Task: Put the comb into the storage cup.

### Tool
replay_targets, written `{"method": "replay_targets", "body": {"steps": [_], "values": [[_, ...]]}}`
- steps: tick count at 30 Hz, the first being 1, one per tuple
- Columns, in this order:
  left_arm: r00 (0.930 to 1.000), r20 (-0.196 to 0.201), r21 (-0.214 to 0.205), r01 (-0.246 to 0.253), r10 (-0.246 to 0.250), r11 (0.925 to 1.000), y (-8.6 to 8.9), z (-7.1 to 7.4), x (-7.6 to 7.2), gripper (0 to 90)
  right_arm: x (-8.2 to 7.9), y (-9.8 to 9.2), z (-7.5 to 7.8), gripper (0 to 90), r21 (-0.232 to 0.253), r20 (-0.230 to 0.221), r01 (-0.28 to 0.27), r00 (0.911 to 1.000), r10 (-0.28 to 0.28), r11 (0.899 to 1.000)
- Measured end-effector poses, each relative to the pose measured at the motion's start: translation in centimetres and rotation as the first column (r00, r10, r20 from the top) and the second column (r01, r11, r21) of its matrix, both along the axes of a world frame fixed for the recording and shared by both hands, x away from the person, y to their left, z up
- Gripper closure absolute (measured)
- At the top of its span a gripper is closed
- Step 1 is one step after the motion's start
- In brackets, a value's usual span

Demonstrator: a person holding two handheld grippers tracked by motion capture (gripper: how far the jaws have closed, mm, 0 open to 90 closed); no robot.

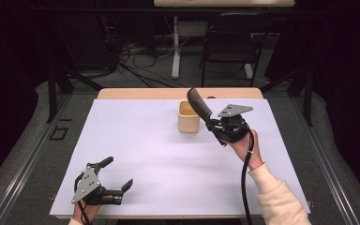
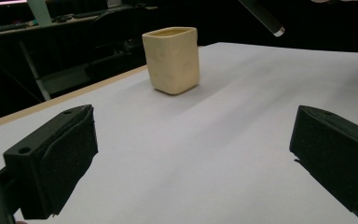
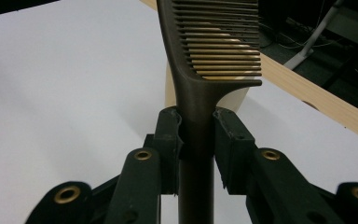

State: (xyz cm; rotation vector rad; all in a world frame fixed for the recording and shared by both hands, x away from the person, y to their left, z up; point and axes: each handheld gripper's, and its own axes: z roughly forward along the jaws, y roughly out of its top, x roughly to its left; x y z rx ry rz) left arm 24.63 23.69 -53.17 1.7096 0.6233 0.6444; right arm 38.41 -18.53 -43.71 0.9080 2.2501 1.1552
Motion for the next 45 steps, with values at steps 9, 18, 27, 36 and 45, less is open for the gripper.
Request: {"method": "replay_targets", "body": {"steps": [9,18,27,36,45], "values": [[1.0,0.0,-0.003,0.0,0.0,1.0,0.0,0.0,0.0,0.8,1.0,0.3,0.7,72.1,0.019,0.021,-0.002,0.9998,0.002,1.0],[1.0,0.003,0.0,0.002,-0.002,1.0,0.1,0.0,0.0,0.8,2.2,0.9,0.9,72.1,0.028,0.028,-0.008,0.9996,0.007,1.0],[1.0,0.0,-0.005,0.004,-0.004,1.0,0.0,0.0,0.0,0.8,3.2,1.4,1.0,72.1,0.027,0.029,-0.001,0.9996,0.001,1.0],[1.0,0.003,-0.002,0.003,-0.003,1.0,0.1,0.0,0.0,0.8,3.9,2.0,1.0,72.1,0.022,0.034,-0.008,0.9994,0.007,1.0],[1.0,0.004,-0.003,0.002,-0.002,1.0,0.1,0.0,0.0,0.8,4.2,2.3,1.0,72.1,0.028,0.041,-0.008,0.9992,0.007,1.0]]}}
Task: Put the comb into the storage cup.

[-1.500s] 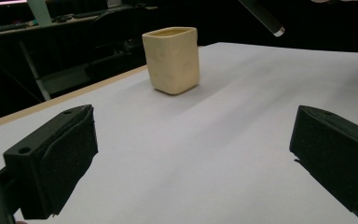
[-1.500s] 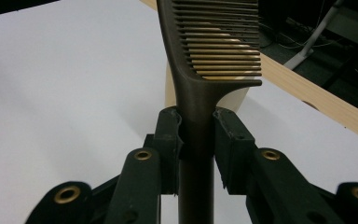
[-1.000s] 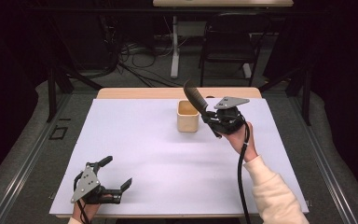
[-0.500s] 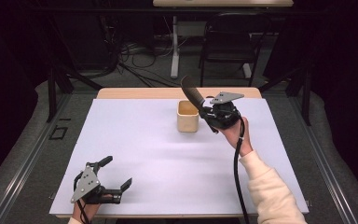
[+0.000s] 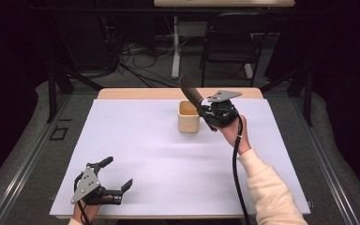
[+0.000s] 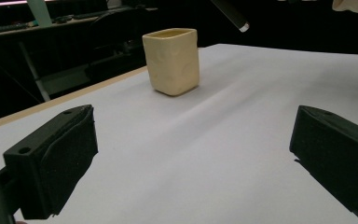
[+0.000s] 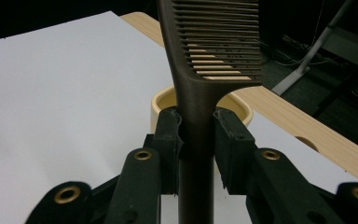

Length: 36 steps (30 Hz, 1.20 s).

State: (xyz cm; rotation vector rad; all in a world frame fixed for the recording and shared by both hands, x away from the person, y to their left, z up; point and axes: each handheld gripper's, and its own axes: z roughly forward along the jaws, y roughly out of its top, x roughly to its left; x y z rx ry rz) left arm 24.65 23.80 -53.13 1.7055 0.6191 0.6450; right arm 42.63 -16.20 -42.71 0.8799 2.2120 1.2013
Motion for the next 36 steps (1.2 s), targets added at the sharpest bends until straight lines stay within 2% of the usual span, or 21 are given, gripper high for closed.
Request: {"method": "replay_targets", "body": {"steps": [25,36], "values": [[1.0,0.0,-0.003,-0.002,0.002,1.0,0.0,0.0,0.0,0.8,0.7,1.2,0.6,72.1,0.022,0.038,-0.005,0.9993,0.005,1.0],[1.0,0.0,-0.001,-0.002,0.002,1.0,0.1,0.0,0.0,0.8,1.3,1.6,0.7,72.1,0.049,0.057,-0.003,0.9984,0.001,0.999]]}}
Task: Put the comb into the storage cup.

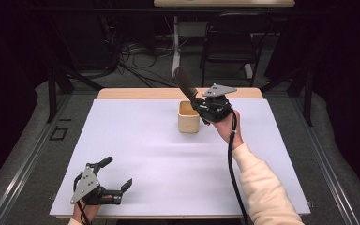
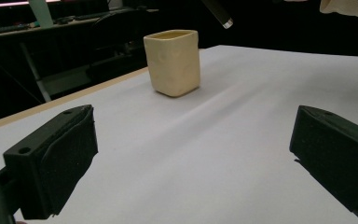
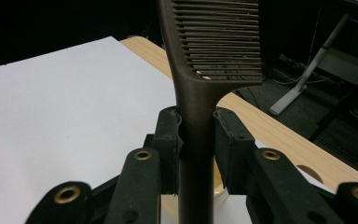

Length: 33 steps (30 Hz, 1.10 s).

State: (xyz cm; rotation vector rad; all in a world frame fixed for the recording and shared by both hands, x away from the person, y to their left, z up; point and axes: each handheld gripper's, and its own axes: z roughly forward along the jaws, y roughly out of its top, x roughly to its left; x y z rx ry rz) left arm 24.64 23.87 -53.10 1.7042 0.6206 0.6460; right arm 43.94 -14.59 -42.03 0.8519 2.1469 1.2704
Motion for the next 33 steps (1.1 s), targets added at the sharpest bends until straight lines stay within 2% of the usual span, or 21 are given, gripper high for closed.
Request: {"method": "replay_targets", "body": {"steps": [9,33], "values": [[1.0,0.001,-0.001,0.0,0.0,1.0,0.0,0.0,0.0,0.8,0.3,0.4,0.0,72.1,0.014,0.011,-0.008,0.9999,0.008,1.0],[1.0,0.0,-0.007,0.001,-0.001,1.0,0.0,0.0,0.0,0.8,1.1,1.1,0.9,72.1,0.055,0.066,0.009,0.9977,-0.013,0.998]]}}
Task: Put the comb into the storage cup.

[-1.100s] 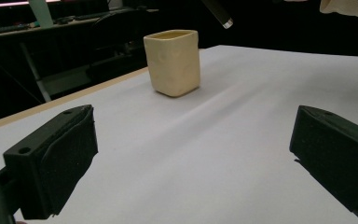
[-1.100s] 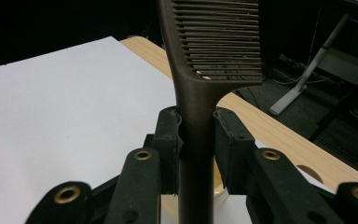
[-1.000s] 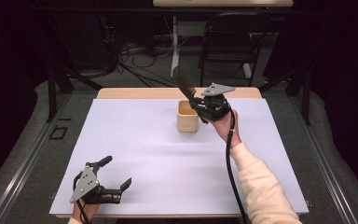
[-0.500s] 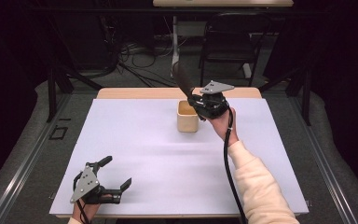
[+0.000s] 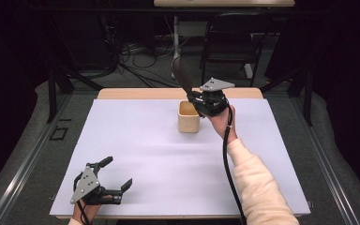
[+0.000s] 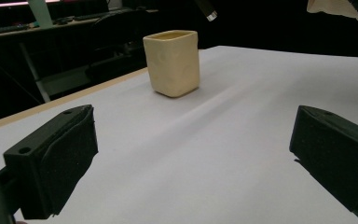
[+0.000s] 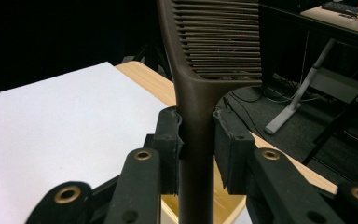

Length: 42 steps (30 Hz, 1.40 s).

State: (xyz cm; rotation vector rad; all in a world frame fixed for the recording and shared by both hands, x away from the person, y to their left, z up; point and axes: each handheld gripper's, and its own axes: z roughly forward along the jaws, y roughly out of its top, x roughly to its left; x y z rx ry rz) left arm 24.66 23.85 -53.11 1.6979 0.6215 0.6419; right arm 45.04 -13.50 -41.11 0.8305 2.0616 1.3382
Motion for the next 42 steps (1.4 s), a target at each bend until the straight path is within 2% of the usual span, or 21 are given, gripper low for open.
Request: {"method": "replay_targets", "body": {"steps": [19,27,42], "values": [[1.0,0.002,-0.002,-0.002,0.002,1.0,0.0,0.0,0.0,0.8,0.9,0.8,0.0,72.1,0.009,0.021,0.006,0.9998,-0.007,1.0],[1.0,0.002,-0.004,-0.003,0.003,1.0,0.0,0.0,0.0,0.9,1.6,1.0,0.0,72.1,0.035,0.038,0.007,0.9992,-0.008,0.999],[1.0,0.002,-0.005,-0.002,0.002,1.0,0.0,0.0,0.0,0.9,2.4,1.5,-0.5,72.1,0.042,0.073,0.025,0.9969,-0.028,0.999]]}}
